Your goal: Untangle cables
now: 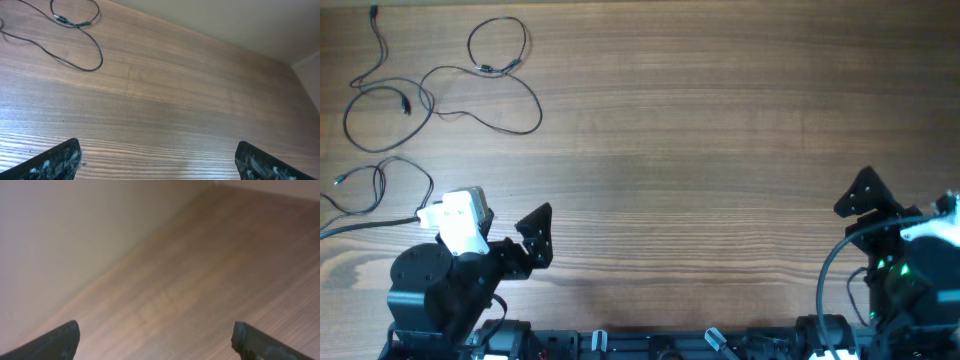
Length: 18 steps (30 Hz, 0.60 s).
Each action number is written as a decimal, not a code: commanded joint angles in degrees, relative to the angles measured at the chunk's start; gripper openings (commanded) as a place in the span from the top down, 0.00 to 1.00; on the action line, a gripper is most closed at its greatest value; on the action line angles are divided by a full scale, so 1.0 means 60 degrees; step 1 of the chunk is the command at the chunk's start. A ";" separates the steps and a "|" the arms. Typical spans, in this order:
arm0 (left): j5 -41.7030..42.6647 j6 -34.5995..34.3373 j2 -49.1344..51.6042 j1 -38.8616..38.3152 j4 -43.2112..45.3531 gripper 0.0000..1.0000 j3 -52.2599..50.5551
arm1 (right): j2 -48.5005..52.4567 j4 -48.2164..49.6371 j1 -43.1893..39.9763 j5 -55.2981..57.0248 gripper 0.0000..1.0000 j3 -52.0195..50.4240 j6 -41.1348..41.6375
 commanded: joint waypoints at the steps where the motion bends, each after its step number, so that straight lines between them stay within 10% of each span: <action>1: -0.0018 0.0197 -0.0007 -0.0044 0.0018 0.00 -0.0058 | -0.1242 0.0911 -0.0415 -0.0018 0.00 -0.1479 0.1100; 18: -0.0022 0.0197 -0.0007 -0.0044 0.0018 0.00 -0.0058 | -0.4149 0.6229 -0.0601 -0.1093 0.00 -0.7271 0.1191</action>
